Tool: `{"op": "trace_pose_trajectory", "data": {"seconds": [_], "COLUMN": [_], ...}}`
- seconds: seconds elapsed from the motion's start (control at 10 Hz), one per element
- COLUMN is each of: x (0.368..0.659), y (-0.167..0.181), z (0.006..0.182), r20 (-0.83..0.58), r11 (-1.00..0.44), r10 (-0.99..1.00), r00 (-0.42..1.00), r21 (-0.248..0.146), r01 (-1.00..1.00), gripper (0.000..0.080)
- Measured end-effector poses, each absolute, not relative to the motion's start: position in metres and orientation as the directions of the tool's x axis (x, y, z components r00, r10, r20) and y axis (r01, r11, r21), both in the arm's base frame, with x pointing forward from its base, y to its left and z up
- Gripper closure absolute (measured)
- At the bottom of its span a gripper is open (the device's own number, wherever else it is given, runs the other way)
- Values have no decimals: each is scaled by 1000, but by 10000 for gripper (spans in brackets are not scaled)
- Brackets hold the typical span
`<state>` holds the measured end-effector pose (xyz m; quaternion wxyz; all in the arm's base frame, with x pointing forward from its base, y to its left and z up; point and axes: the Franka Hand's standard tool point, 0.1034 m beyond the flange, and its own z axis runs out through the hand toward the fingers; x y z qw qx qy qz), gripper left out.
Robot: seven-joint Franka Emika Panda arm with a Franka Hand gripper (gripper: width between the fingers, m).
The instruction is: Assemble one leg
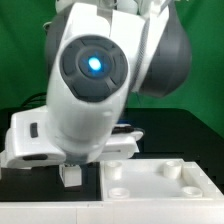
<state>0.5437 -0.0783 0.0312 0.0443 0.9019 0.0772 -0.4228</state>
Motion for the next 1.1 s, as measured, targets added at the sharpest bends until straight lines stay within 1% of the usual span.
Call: {"op": "trace_pose_trajectory", "data": {"seconds": [0.1, 0.2, 0.6, 0.8, 1.0, 1.1], "x": [540, 542, 544, 540, 538, 538], "y": [-75, -73, -75, -79, -81, -81], "z": [28, 25, 22, 16, 15, 14], "r20": [-797, -794, -785, -793, -797, -797], "r11": [-979, -977, -977, -978, -977, -977], "r10": [95, 103, 105, 101, 97, 98], "r00": [596, 599, 611, 601, 596, 596], "r21": [33, 31, 33, 32, 38, 38], "r01": [200, 209, 210, 207, 211, 211], "gripper": [151, 151, 151, 151, 151, 266]}}
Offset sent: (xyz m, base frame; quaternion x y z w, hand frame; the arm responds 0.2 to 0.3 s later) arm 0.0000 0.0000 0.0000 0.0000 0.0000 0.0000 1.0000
